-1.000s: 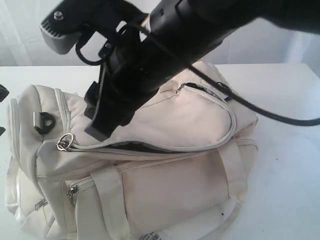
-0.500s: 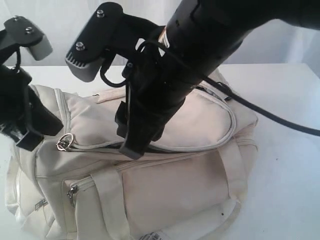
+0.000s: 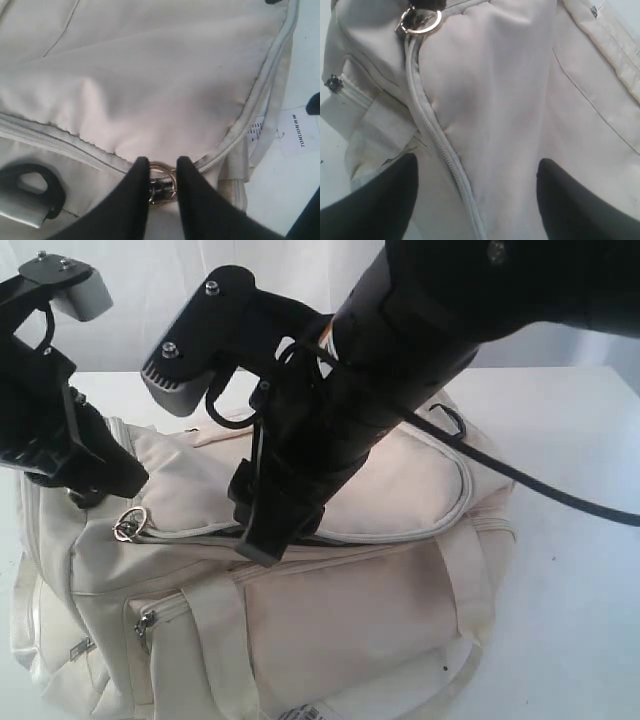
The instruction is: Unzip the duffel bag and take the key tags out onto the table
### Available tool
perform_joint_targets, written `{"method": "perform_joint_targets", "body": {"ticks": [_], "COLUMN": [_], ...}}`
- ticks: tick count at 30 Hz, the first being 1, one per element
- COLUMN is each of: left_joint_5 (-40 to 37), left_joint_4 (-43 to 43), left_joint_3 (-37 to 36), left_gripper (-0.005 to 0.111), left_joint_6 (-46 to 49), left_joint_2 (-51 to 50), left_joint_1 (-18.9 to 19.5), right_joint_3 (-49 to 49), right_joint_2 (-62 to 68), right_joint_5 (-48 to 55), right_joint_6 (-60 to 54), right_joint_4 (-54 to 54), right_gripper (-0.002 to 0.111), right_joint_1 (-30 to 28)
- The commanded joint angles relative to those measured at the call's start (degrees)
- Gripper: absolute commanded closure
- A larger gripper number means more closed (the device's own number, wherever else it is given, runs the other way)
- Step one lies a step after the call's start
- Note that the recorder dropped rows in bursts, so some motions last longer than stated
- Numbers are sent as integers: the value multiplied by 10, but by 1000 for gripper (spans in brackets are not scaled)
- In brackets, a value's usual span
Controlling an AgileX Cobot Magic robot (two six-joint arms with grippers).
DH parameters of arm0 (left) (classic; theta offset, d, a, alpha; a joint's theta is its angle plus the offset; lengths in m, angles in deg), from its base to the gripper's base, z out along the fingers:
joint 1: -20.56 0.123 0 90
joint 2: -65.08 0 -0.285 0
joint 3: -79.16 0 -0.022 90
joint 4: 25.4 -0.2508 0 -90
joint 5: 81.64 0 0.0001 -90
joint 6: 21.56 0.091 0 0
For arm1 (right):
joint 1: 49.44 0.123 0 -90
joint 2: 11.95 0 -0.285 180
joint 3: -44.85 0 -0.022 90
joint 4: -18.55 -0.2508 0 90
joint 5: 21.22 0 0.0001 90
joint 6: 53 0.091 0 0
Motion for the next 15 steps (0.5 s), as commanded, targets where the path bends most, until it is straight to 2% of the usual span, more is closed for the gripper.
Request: {"method": "perform_joint_targets", "body": {"ticks": [1, 3, 4, 7, 15], "left_joint_5": [-4, 24, 33, 61, 68], "left_joint_4": [12, 12, 12, 12, 12], "left_joint_3": [-23, -42, -47, -56, -56], "left_gripper": [45, 34, 32, 32, 32], "left_joint_6": [-6, -6, -6, -6, -6], "left_joint_2": [0, 0, 0, 0, -20], "left_joint_1": [3, 1, 1, 1, 1], "right_joint_3": [-3, -3, -3, -3, -3], "right_joint_2": [-1, -1, -1, -1, -1], "right_joint_5": [-5, -3, -3, 0, 3], "right_joint_6": [13, 14, 15, 17, 26], "right_joint_4": [3, 3, 3, 3, 3], "right_gripper": [44, 44, 44, 44, 44], "right_joint_1": [-1, -1, -1, -1, -1]}}
